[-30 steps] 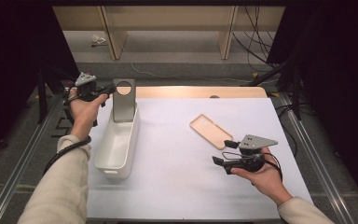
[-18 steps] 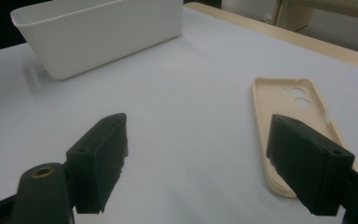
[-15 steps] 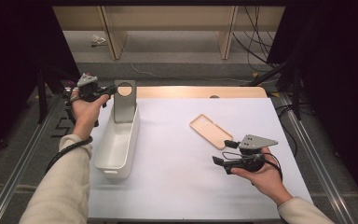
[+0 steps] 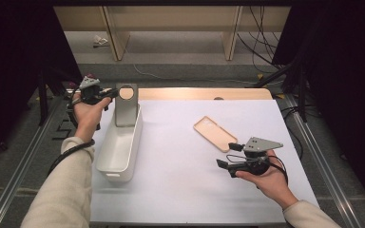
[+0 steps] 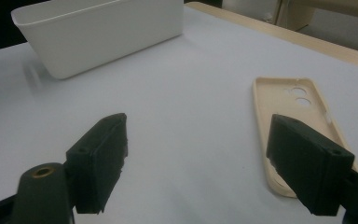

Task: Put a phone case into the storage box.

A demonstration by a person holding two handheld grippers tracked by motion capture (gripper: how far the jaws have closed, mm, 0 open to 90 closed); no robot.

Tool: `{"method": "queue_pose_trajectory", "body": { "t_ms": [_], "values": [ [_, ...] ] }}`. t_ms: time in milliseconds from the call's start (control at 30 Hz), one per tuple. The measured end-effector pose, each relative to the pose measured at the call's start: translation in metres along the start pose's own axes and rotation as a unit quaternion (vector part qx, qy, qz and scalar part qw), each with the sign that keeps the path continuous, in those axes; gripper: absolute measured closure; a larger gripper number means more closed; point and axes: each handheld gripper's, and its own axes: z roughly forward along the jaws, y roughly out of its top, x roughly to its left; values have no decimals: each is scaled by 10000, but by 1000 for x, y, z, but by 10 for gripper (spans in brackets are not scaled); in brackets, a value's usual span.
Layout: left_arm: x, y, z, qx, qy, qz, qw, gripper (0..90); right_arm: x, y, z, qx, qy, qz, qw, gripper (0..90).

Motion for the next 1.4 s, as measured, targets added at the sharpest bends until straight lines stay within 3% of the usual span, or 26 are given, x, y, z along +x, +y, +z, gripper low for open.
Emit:
{"method": "queue_pose_trajectory", "body": {
  "t_ms": [1033,1400],
  "values": [
    [7,-14,9,120,65,-178,9997,817,0,0,0,2,13,2,10000,214],
    [11,-16,9,181,180,-157,9996,810,0,0,0,6,15,-7,10000,214]
  ]
}}
